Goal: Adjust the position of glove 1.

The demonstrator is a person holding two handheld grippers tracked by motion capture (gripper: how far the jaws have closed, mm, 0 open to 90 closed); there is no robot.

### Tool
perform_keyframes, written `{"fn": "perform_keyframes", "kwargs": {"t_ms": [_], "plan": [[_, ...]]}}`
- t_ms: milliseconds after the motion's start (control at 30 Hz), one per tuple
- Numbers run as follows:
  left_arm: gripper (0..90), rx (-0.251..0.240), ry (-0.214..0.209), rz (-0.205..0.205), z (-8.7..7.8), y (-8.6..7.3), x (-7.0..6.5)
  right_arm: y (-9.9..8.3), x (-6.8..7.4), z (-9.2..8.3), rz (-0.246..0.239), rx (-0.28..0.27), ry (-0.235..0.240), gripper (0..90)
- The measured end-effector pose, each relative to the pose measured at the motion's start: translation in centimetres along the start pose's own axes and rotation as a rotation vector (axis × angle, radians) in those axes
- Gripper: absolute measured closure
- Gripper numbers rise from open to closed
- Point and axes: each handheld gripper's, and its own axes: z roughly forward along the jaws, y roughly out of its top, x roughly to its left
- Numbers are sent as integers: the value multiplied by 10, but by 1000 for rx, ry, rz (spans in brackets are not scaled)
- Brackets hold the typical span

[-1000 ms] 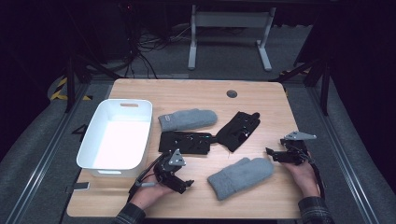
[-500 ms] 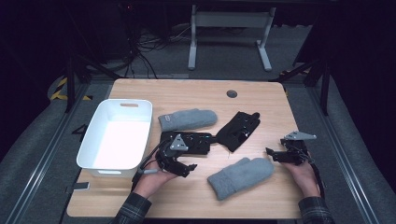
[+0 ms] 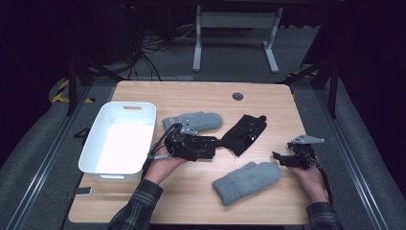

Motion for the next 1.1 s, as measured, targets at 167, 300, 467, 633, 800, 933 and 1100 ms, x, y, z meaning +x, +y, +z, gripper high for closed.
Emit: {"fn": "perform_keyframes", "kwargs": {"t_ms": [167,300,467,633,800,933,1100], "plan": [[273,16,10,-10,5,15,19,0,0,0,-1,0,2,200],[303,16,14,-26,10,21,28,0,0,0,-2,-1,2,201],[329,38,40,-23,23,27,40,0,0,0,-3,-2,3,208],[343,66,61,-30,32,30,54,0,0,0,-4,-3,4,213],[348,117,83,-34,45,29,68,0,0,0,-5,-4,6,217],[345,147,92,-24,52,29,68,0,0,0,-5,-4,6,219],[339,207,94,-29,64,24,73,0,0,0,-4,-5,7,222]]}}
